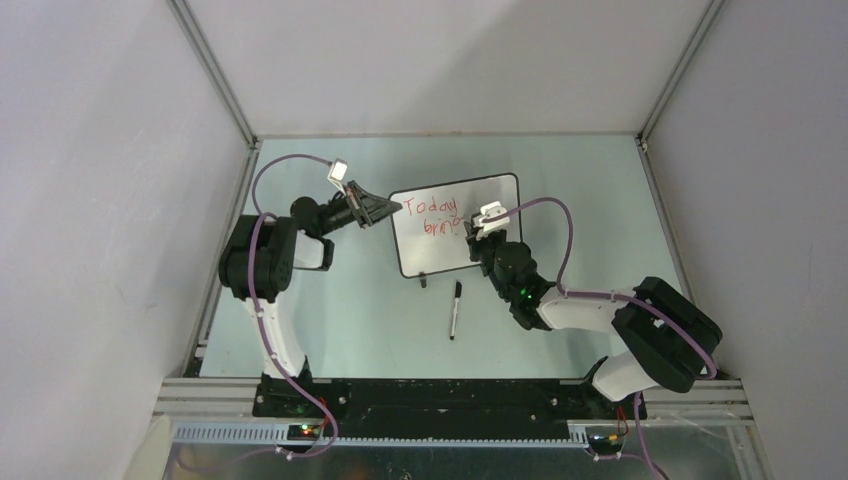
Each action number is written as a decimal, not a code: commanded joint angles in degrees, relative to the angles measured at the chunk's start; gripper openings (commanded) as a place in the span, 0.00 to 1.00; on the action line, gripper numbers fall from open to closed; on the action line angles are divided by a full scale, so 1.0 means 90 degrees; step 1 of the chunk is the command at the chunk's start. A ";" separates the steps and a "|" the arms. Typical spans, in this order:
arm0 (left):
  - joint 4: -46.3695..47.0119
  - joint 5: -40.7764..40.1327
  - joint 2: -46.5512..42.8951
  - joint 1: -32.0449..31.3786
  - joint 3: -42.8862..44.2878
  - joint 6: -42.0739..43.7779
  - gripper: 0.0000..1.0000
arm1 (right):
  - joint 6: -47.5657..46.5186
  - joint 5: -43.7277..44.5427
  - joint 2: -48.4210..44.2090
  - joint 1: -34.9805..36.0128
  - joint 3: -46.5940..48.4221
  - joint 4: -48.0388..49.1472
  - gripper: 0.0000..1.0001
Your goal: Write a sentence on the whiteboard
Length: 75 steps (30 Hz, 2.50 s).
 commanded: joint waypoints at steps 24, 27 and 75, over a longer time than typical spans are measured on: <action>0.0315 0.0119 -0.0116 0.0047 0.0005 0.0270 0.00 | 0.0114 0.0228 -0.0286 0.0105 0.0020 -0.0405 0.00; 0.0312 0.0125 -0.0118 0.0044 0.0008 0.0270 0.00 | 0.0148 0.0233 -0.0320 0.0118 -0.0019 -0.0441 0.00; 0.0310 0.0136 -0.0115 0.0054 0.0032 0.0270 0.00 | 0.0349 -0.0160 -0.0410 0.0153 -0.0004 -0.1131 0.00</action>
